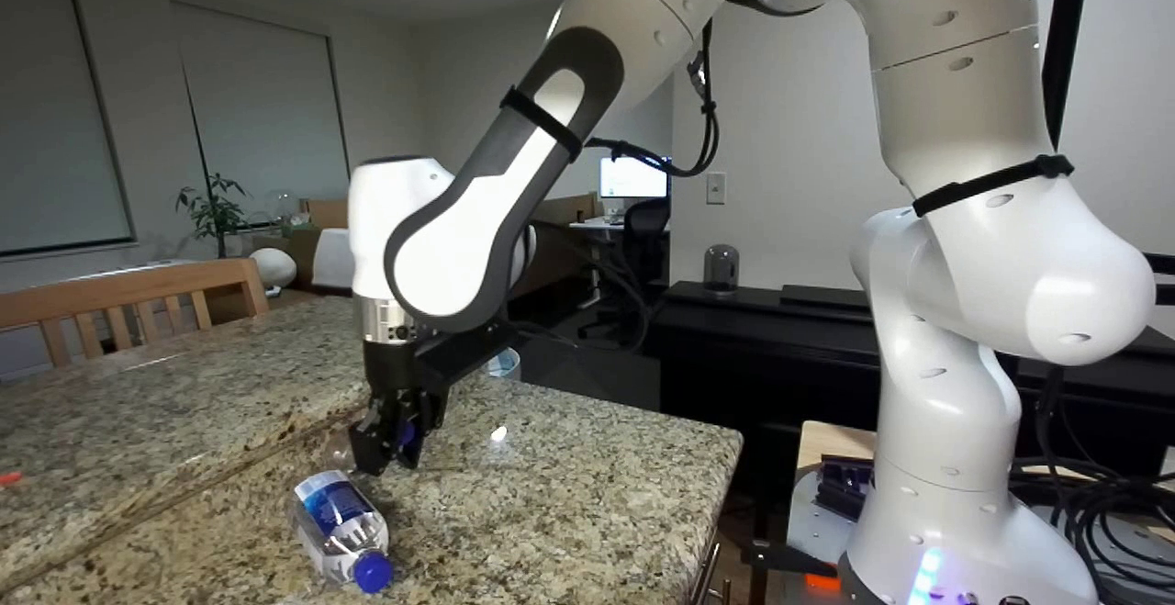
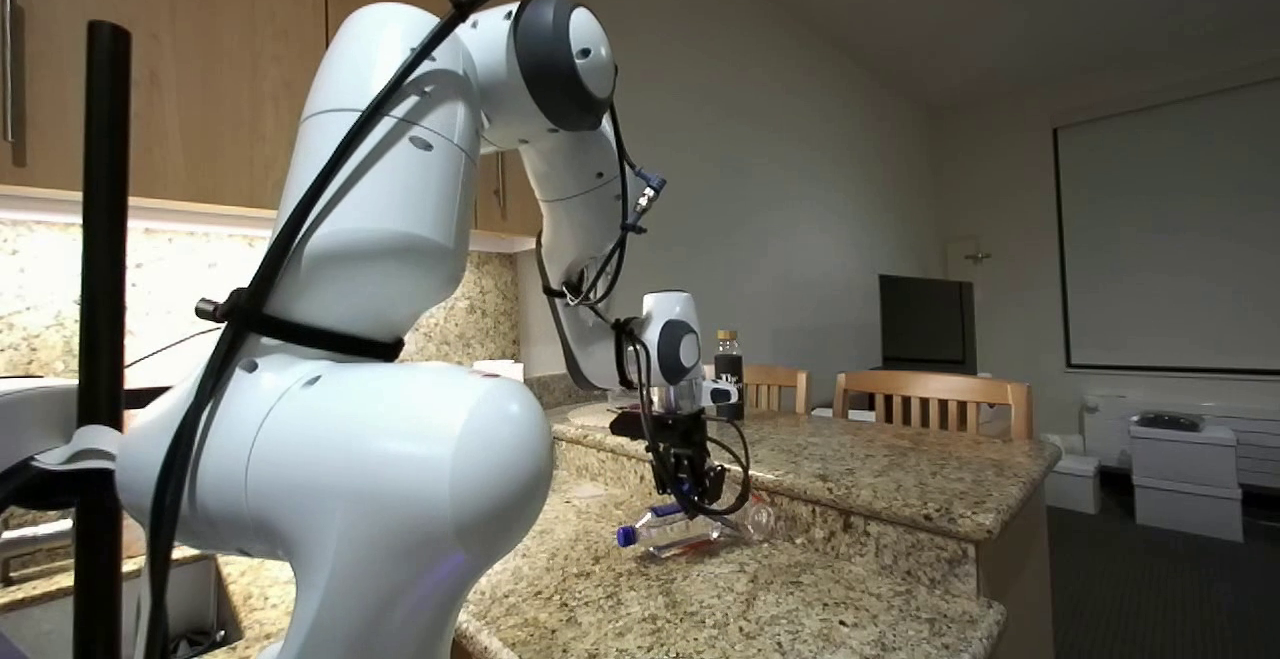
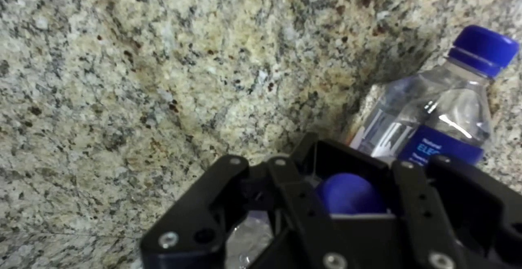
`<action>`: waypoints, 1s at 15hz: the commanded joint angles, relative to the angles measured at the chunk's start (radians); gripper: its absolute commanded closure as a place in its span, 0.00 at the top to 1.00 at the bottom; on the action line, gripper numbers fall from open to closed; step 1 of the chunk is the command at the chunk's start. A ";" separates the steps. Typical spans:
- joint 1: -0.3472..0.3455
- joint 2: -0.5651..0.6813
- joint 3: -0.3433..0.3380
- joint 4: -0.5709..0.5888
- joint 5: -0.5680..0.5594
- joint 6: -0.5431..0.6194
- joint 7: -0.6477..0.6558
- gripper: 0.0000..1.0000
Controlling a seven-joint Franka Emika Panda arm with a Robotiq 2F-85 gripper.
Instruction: Place the water bottle on the right upright
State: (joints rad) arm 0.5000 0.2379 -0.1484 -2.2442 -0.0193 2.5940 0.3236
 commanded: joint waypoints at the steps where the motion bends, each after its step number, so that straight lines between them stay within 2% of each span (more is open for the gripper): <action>1: -0.107 -0.040 0.109 0.050 -0.041 -0.109 0.045 0.07; 7: -0.187 -0.035 0.181 0.147 -0.032 -0.229 0.052 0.07; 15: -0.222 -0.030 0.192 0.190 -0.047 -0.255 0.089 0.07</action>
State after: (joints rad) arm 0.3070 0.2162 0.0199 -2.0645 -0.0296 2.3687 0.3635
